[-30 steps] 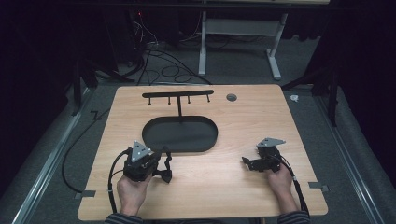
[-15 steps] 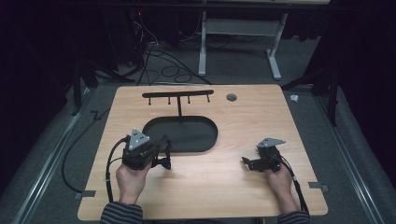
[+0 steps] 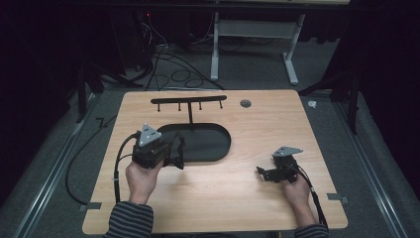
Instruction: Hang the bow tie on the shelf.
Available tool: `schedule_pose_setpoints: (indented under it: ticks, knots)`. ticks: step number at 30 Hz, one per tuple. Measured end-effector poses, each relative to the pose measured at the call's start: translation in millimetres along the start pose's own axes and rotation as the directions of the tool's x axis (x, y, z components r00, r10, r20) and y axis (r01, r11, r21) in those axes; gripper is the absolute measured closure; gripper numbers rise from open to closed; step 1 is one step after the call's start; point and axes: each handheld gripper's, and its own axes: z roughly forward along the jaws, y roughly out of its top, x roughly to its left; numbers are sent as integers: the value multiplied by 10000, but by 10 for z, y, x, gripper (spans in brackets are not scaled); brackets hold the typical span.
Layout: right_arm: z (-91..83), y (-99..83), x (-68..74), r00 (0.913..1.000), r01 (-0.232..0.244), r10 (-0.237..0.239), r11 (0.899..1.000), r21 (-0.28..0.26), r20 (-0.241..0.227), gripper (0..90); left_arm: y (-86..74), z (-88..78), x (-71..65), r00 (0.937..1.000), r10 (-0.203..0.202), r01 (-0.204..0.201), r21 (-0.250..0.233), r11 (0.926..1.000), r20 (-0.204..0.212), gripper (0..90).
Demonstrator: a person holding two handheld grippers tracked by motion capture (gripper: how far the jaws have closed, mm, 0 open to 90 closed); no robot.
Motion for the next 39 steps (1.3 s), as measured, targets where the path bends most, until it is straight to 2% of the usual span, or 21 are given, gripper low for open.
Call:
schedule_pose_setpoints:
  ticks: [10,12,15,29,39]
  knots:
    - [0,0,1,10000,-14,14,10000,3,2,143,175,57,42,10000,20,-19,-189,9998,96,881]
    - [0,0,0,10000,-1,1,10000,0,2,143,245,86,34,9996,284,-286,-149,9995,-90,881]
    - [0,0,0,10000,1,-1,10000,1,-1,143,301,130,51,9993,349,-351,-134,9993,-132,881]
    - [1,-1,1,10000,-13,13,10000,-18,0,143,441,252,123,9995,265,-267,-151,9995,-186,881]
    - [1,-1,0,10000,-1,1,10000,-20,1,143,562,309,178,9986,268,-277,-200,9994,-462,881]
